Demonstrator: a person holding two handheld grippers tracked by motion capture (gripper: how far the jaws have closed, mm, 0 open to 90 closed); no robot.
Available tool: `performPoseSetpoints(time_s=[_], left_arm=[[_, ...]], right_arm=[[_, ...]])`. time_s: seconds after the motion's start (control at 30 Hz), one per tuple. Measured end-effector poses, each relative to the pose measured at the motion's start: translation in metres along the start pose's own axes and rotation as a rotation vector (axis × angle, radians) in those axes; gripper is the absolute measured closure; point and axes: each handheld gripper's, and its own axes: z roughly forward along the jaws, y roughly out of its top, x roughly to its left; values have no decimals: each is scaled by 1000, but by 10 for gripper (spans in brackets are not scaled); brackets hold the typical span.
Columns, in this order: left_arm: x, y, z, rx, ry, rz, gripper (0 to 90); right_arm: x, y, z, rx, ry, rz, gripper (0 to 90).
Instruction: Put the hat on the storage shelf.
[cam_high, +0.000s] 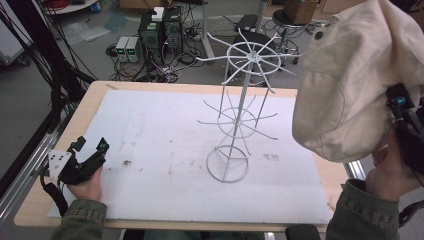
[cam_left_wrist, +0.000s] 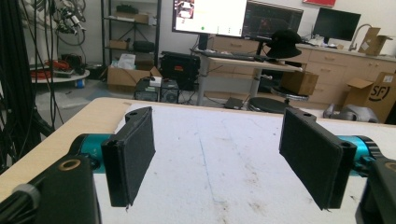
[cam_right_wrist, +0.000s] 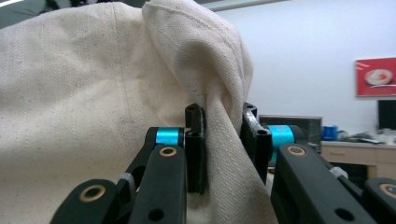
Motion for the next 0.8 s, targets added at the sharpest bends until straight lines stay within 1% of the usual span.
performPoseSetpoints(time_s=[0.03,0.07,0.13,0.17,0.33,0.4,0.43,0.53,0.63,0.77,0.8], left_arm=[[0,0,0,-1,0,-2,267],[0,0,0,-1,-1,-3,267],[0,0,0,-1,-1,-2,267],[0,0,0,-2,-1,-3,267],[0,0,0,-2,0,-6,267],[0,0,0,-3,-1,-7,267],[0,0,0,-2,-1,-5,267],[0,0,0,-3,-1,-7,267],[1,0,0,-2,0,-7,267],[1,0,0,-1,-1,-9,267],[0,0,0,-2,-1,-9,267]], right_arm=[[2,-1,0,12,6,4,748],[4,-2,1,12,17,-12,748],[8,-6,2,24,28,-21,747],[11,-7,2,32,34,-19,746],[18,-17,1,31,69,-11,746],[19,-21,3,46,90,4,746],[20,-23,4,57,97,3,745],[24,-30,5,75,102,-6,744],[24,-34,4,78,113,15,742],[25,-38,-1,74,114,23,739],[25,-40,-2,67,115,19,738]])
